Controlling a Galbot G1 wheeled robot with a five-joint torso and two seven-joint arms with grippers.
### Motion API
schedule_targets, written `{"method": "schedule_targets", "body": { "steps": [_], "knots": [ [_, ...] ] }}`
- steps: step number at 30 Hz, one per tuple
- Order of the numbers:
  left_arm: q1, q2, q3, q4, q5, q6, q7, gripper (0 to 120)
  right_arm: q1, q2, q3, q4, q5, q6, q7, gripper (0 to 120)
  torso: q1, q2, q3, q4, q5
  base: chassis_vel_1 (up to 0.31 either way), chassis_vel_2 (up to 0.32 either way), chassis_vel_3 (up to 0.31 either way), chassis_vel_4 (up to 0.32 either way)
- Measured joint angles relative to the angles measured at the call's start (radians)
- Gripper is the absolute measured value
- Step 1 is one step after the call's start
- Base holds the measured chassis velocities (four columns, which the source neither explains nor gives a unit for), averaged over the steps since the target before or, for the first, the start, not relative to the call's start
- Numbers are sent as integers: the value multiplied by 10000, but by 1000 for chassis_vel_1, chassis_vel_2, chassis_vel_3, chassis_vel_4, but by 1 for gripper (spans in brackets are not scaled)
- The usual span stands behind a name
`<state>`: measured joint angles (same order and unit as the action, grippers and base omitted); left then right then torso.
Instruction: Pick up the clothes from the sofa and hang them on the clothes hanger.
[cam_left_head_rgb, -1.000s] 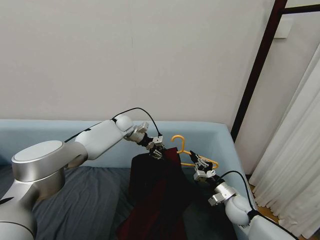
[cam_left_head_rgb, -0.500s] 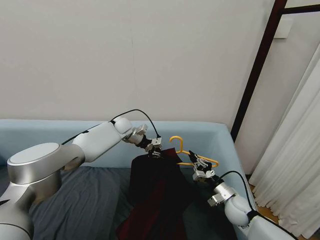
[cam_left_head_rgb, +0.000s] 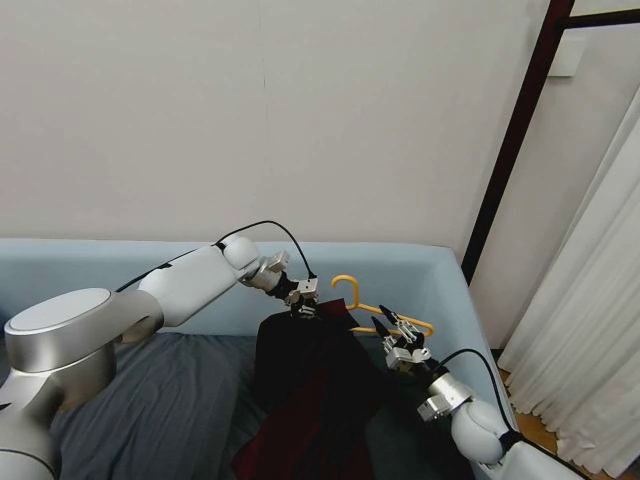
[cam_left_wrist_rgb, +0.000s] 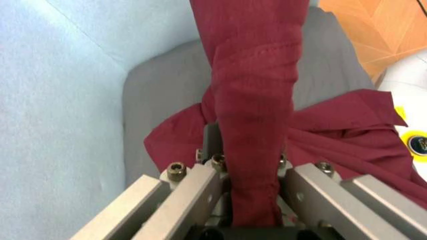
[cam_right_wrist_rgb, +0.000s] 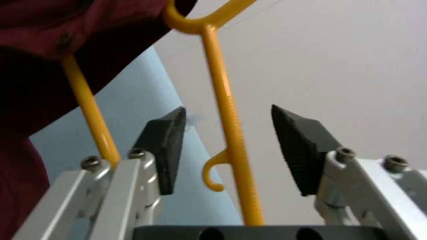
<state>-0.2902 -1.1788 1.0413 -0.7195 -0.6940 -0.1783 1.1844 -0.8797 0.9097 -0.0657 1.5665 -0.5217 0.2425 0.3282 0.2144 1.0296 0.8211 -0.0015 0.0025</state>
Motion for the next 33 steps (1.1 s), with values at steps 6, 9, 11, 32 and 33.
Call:
{"method": "schedule_targets", "body": {
  "steps": [6,9,11,32,33],
  "knots": [
    [85,-48,-402,471,54,-24,123,0,-823,-233,501,984,1259,-57,-313,78,0,1,-1,-1,3,0,0,0,0],
    [217,-38,-683,668,68,-28,210,0,-1208,-252,799,1309,1929,67,-418,86,1,2,0,-1,1,0,0,0,0],
    [330,72,-850,699,147,-60,248,0,-1677,-327,1110,1730,2675,75,-513,97,0,2,0,0,0,0,0,0,0],
    [1526,1627,-2154,-243,781,-304,309,0,-2980,792,1611,884,4289,-1027,-720,100,0,2,0,3,-2,0,0,0,0],
    [1574,1672,-2199,-255,782,-316,314,0,-2816,1005,1505,452,4023,-959,-783,100,0,1,1,3,-1,0,0,0,0]
  ]
}}
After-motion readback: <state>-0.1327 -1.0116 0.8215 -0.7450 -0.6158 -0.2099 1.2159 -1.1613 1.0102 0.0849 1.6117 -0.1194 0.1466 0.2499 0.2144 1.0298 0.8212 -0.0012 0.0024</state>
